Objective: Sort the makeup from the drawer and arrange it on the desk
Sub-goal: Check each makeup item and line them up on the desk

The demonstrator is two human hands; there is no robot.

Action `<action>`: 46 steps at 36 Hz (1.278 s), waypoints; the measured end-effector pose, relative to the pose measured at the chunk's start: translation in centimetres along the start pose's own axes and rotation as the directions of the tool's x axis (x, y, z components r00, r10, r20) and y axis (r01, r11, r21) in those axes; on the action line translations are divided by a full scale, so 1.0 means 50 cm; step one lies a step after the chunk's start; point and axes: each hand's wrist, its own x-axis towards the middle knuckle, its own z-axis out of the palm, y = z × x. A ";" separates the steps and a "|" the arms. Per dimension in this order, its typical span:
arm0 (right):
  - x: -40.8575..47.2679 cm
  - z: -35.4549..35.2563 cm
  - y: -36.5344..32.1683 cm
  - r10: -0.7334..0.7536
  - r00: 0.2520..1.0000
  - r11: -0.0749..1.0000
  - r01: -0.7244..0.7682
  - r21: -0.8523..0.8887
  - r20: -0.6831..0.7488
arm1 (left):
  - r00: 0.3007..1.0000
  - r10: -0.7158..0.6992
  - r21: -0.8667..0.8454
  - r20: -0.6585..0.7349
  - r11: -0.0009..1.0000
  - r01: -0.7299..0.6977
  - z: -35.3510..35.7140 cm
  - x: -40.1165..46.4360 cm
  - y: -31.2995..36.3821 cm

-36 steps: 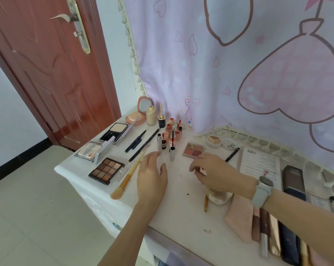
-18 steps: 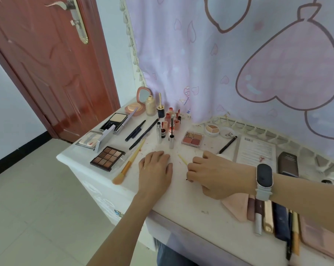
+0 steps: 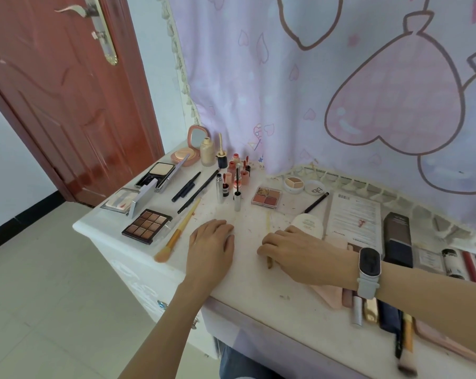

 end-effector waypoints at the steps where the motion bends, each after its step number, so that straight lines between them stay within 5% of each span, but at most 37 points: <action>1: 0.001 0.002 0.000 -0.007 1.000 1.000 0.007 0.026 -0.015 | 1.000 0.002 -0.012 -0.012 1.000 -0.003 -0.004 -0.006 -0.001; 4: 0.009 0.007 0.000 -0.022 0.999 0.999 0.024 0.046 -0.049 | 0.997 0.000 -0.058 -0.073 0.998 -0.004 -0.020 -0.025 -0.002; 9: 0.033 -0.007 0.001 -0.145 0.984 0.970 0.121 -0.209 -0.101 | 0.990 0.026 -0.075 -0.138 0.997 -0.037 -0.044 -0.054 -0.018; 13: 0.053 -0.022 0.001 -0.333 0.912 0.907 0.240 -0.346 -0.240 | 0.984 0.049 -0.064 -0.169 0.996 -0.061 -0.057 -0.078 -0.037; 18: 0.096 -0.025 -0.028 -0.452 0.829 0.849 0.287 -0.443 -0.329 | 0.930 0.055 -0.053 -0.364 0.995 -0.079 -0.083 -0.111 -0.065; 25: 0.177 -0.036 -0.106 -0.401 0.748 0.903 0.226 -0.365 -0.529 | 0.870 -0.044 -0.105 -0.491 0.994 -0.009 -0.126 -0.146 -0.109; 32: 0.228 -0.037 -0.122 -0.301 0.822 0.950 0.214 -0.228 -0.483 | 0.876 -0.156 -0.161 -0.456 0.983 0.091 -0.128 -0.179 -0.146; 36: 0.226 -0.024 -0.115 -0.246 0.877 0.969 0.232 -0.084 -0.413 | 0.878 -0.125 -0.166 -0.461 0.985 0.054 -0.125 -0.175 -0.140; 46: 0.090 -0.048 0.012 0.036 0.798 0.987 0.067 0.147 -0.601 | 0.963 0.107 -0.137 -0.249 0.980 -0.144 -0.089 -0.084 -0.027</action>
